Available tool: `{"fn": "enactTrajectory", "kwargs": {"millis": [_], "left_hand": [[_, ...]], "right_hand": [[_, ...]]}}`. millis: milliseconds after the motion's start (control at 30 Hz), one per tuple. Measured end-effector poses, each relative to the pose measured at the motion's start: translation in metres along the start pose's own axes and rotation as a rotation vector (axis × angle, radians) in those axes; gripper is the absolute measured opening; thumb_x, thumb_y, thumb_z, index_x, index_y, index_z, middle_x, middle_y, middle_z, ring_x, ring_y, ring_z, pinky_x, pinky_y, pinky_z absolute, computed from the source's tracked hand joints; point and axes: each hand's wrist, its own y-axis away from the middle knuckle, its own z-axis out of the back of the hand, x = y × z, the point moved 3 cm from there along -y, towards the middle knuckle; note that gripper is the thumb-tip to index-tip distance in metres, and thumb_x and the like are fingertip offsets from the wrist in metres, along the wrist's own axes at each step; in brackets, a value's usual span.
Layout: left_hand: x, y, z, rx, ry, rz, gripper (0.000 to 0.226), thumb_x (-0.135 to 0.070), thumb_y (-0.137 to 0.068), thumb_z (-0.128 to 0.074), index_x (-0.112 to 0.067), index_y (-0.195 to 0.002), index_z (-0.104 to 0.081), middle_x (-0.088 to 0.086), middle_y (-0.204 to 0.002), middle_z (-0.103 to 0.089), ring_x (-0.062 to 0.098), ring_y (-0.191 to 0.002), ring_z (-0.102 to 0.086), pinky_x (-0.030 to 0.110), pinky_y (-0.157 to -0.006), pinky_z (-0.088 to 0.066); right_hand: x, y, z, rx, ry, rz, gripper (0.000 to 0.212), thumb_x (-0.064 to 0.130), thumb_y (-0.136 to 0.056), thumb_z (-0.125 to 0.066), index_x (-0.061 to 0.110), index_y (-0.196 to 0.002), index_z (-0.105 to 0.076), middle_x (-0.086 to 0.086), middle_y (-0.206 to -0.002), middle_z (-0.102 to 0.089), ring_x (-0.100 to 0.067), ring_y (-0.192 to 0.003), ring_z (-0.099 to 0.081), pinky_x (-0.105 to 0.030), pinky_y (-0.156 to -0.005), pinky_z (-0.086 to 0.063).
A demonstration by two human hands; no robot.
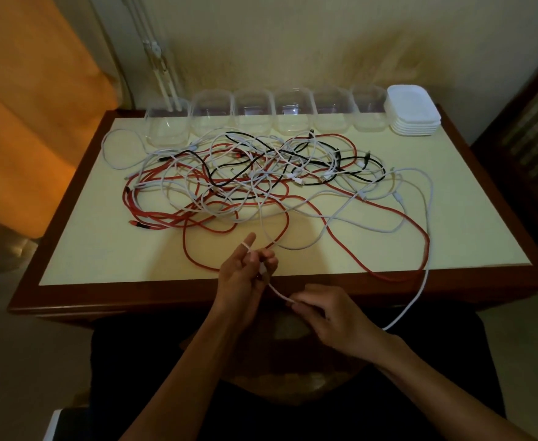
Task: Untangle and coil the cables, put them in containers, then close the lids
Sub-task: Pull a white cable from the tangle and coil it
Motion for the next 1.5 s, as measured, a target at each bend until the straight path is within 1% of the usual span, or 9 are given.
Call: {"fn": "enactTrajectory", "kwargs": {"millis": [133,233,400,533,667,933,1233,1333,1500], "left_hand": [[-0.005,0.014,-0.015,0.232,-0.632,-0.229,0.029,0.002,-0.100,-0.041,-0.009,-0.121,-0.058,0.008,-0.093,-0.072,0.020,-0.093,-0.070,0.028,-0.078,-0.056],[-0.012,0.016,-0.024,0.333,-0.786,-0.284,0.019,0.006,-0.095,-0.047,0.000,-0.098,-0.065,0.011,-0.095,-0.069,0.017,-0.091,-0.068,0.024,-0.076,-0.054],[-0.017,0.011,-0.025,0.454,-0.952,-0.217,0.021,0.002,-0.095,-0.049,-0.006,-0.088,-0.068,0.007,-0.087,-0.068,0.013,-0.084,-0.066,0.021,-0.074,-0.052],[-0.006,0.017,-0.020,0.528,-0.799,-0.036,0.020,-0.001,-0.098,-0.043,0.006,-0.086,-0.057,0.005,-0.068,-0.057,0.017,-0.062,-0.053,0.025,-0.062,-0.044],[0.001,0.023,-0.017,0.547,-0.507,0.150,0.020,-0.012,-0.091,-0.044,0.001,-0.100,-0.057,0.002,-0.064,-0.045,0.011,-0.055,-0.038,0.022,-0.054,-0.034],[0.000,0.021,-0.020,0.526,-0.349,0.254,0.022,-0.024,-0.093,-0.047,-0.011,-0.077,-0.055,0.002,-0.060,-0.026,0.014,-0.052,-0.020,0.024,-0.049,-0.021],[0.022,0.032,-0.031,0.599,0.363,0.470,0.029,-0.020,-0.097,-0.033,-0.014,-0.072,-0.046,-0.004,-0.058,-0.022,0.010,-0.048,-0.018,0.025,-0.048,-0.018],[0.014,0.025,-0.035,0.526,0.519,0.399,0.034,-0.032,-0.099,-0.034,-0.015,-0.072,-0.044,-0.004,-0.059,-0.021,0.009,-0.049,-0.019,0.025,-0.049,-0.022],[-0.009,0.014,-0.033,0.292,0.484,0.168,0.041,-0.047,-0.097,-0.032,-0.012,-0.079,-0.045,-0.001,-0.069,-0.028,0.012,-0.059,-0.026,0.027,-0.061,-0.024]], "right_hand": [[0.022,-0.007,0.011,-0.098,-0.345,-0.125,0.023,0.025,-0.095,-0.058,0.010,-0.094,-0.075,-0.004,-0.083,-0.070,-0.018,-0.083,-0.065,-0.037,-0.071,-0.054],[0.029,-0.014,0.024,-0.077,-0.507,-0.210,0.017,0.013,-0.097,-0.059,0.008,-0.095,-0.076,0.007,-0.072,-0.071,-0.004,-0.073,-0.066,-0.018,-0.063,-0.051],[0.029,-0.022,0.041,-0.090,-0.241,-0.168,0.014,0.020,-0.092,-0.065,0.017,-0.091,-0.079,-0.001,-0.079,-0.073,-0.016,-0.080,-0.067,-0.040,-0.073,-0.055],[0.036,-0.028,0.054,-0.128,0.003,-0.108,0.004,0.022,-0.084,-0.076,0.020,-0.086,-0.079,0.012,-0.074,-0.071,-0.003,-0.076,-0.064,-0.021,-0.064,-0.052],[0.028,-0.033,0.059,-0.231,0.003,-0.166,0.015,0.034,-0.072,-0.085,0.022,-0.075,-0.078,0.009,-0.066,-0.070,-0.008,-0.065,-0.062,-0.021,-0.055,-0.048],[0.014,-0.031,0.039,-0.340,-0.401,-0.235,0.006,0.017,-0.086,-0.074,0.022,-0.083,-0.076,0.009,-0.080,-0.073,-0.006,-0.082,-0.067,-0.019,-0.074,-0.051],[0.001,-0.022,0.005,-0.549,-0.478,-0.207,0.021,0.002,-0.091,-0.065,0.017,-0.080,-0.074,0.006,-0.076,-0.074,-0.004,-0.072,-0.067,-0.017,-0.068,-0.050],[0.002,-0.015,-0.008,-0.488,-0.414,-0.125,0.025,0.001,-0.096,-0.057,0.020,-0.095,-0.073,0.012,-0.080,-0.072,-0.001,-0.072,-0.066,-0.015,-0.067,-0.048],[0.003,-0.007,-0.019,-0.347,-0.088,-0.079,0.022,0.027,-0.103,-0.048,0.030,-0.088,-0.063,0.016,-0.063,-0.054,-0.005,-0.058,-0.055,-0.016,-0.057,-0.038]]}}
